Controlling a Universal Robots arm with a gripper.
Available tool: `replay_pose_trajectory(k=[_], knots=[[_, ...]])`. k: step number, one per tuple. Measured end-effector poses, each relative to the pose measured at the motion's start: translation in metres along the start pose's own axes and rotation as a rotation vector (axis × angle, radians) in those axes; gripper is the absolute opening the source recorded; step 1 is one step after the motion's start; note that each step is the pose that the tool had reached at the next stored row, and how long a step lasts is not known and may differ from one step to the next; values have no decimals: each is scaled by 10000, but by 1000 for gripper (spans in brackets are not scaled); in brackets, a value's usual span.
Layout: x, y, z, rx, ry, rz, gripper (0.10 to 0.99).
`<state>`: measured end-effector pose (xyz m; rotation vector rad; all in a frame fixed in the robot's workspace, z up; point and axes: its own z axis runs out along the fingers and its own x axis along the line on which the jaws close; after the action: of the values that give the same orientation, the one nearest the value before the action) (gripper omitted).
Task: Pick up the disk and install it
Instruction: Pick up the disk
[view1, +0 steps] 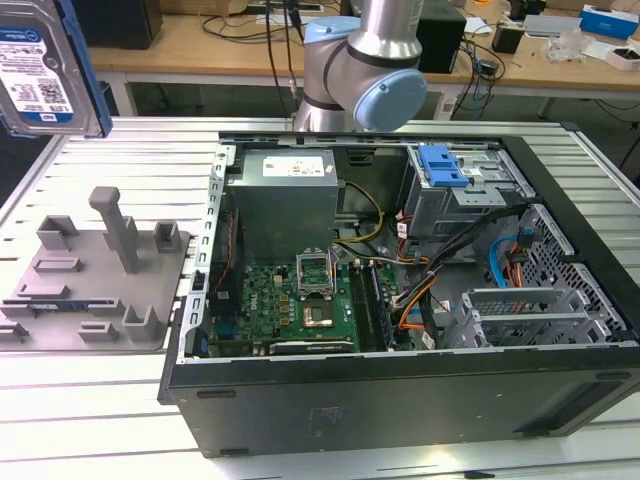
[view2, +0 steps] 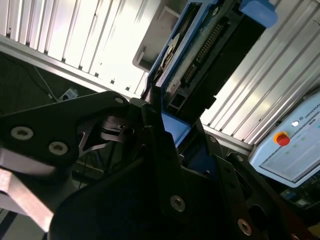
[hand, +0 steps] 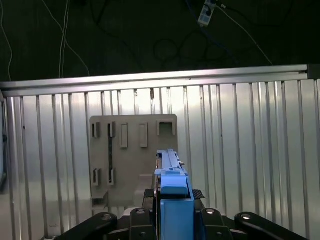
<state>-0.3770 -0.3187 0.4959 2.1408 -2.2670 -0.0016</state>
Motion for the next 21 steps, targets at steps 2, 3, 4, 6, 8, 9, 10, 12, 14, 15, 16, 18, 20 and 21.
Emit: replay_pose_trajectory(k=[2, 3, 4, 6, 8, 9, 10, 12, 14, 15, 16, 18, 20, 21], knots=[[11, -109, -11, -26, 2, 0, 369], [16, -161, -20, -44, 3, 1, 369], [21, -204, -31, -64, 5, 0, 369], [33, -283, -57, -109, 14, -1, 369], [60, -411, -95, -182, 32, -2, 369], [88, -481, -99, -190, 34, -2, 369], [128, -553, -100, -190, 34, 0, 369], [197, -641, -100, -190, 34, -1, 369], [323, -765, -100, -190, 33, -1, 369], [355, -796, -101, -191, 34, -3, 369], [382, -821, -100, -190, 34, -2, 369], [443, -891, -100, -190, 33, -3, 369], [491, -967, -101, -191, 34, 0, 369], [510, -1000, -102, -191, 34, -2, 369]])
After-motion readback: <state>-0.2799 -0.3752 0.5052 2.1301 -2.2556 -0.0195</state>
